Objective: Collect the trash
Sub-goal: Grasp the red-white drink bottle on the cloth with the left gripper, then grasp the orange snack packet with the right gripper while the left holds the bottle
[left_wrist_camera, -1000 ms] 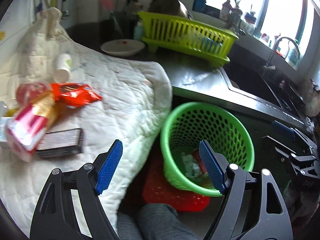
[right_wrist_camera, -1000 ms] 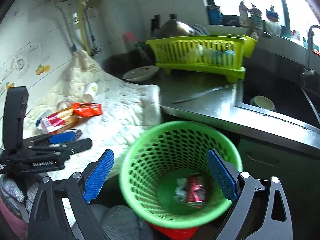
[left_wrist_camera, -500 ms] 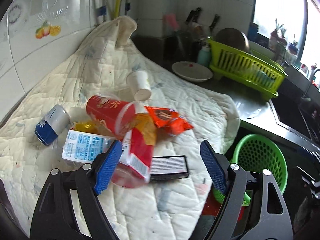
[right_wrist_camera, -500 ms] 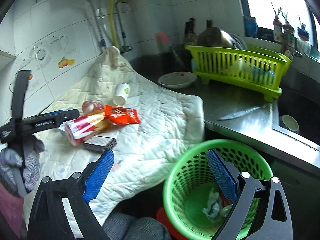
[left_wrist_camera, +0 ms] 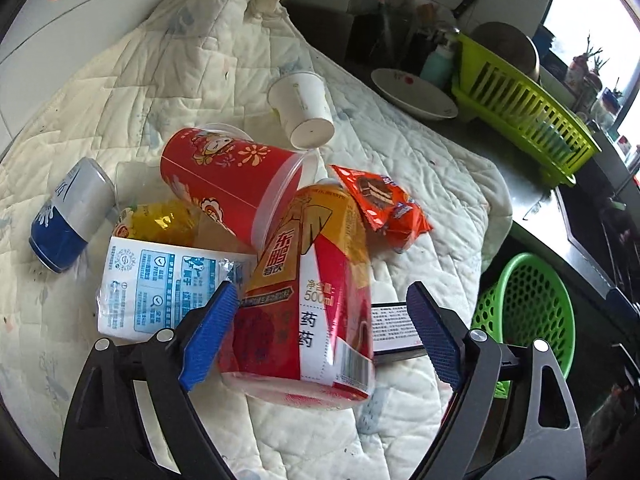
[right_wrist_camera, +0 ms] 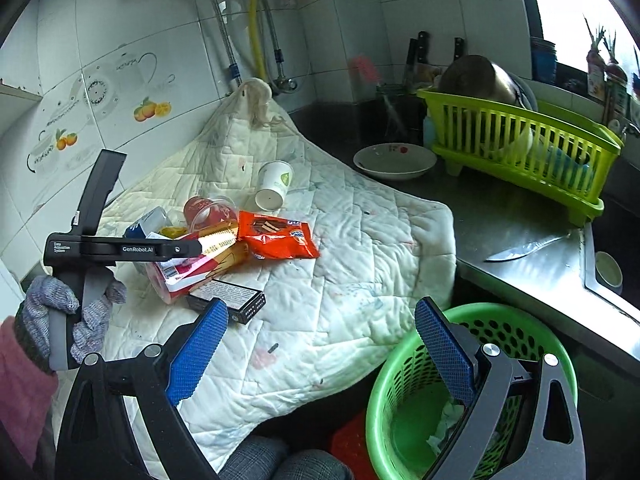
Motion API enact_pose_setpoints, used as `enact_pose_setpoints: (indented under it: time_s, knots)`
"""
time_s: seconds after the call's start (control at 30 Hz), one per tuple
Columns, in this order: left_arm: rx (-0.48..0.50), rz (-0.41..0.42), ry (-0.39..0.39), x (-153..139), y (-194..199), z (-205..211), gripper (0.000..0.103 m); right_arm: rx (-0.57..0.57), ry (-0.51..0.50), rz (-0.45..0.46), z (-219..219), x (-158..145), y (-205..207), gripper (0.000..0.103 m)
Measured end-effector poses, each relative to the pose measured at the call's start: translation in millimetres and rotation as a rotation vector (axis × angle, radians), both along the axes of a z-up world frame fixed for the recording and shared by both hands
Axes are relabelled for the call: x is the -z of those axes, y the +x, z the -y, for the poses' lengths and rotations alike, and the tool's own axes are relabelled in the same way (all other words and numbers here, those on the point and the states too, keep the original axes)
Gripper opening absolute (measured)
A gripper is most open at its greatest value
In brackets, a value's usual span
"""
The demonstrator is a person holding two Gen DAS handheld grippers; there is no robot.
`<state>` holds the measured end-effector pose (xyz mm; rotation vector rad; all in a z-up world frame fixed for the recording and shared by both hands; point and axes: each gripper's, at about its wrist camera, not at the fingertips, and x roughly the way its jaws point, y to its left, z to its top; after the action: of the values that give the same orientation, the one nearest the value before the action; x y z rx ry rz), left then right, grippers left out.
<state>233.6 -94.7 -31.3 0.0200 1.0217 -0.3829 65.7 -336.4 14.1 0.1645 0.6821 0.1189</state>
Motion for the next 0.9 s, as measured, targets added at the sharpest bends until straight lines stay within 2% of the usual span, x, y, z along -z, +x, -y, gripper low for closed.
enact_pose_setpoints:
  time_s: [0.4, 0.5, 0.57, 0.9]
  knots:
    - [0.037, -0.045, 0.068, 22.7, 15.9, 9.0, 0.085, -0.05, -0.034, -0.041, -15.0, 14.3, 33.0, 0.091]
    - [0.045, -0.027, 0.072, 23.5, 15.2, 10.6, 0.084, -0.06, -0.034, -0.051, -16.7, 18.1, 42.0, 0.091]
    - [0.047, -0.018, 0.072, 23.9, 14.9, 10.4, 0.074, -0.066, -0.036, -0.059, -17.3, 21.0, 48.6, 0.091]
    - [0.039, 0.04, 0.033, 7.9, -0.6, 0.2, 0.072, -0.119, -0.058, -0.094, -21.5, 35.7, 79.9, 0.091]
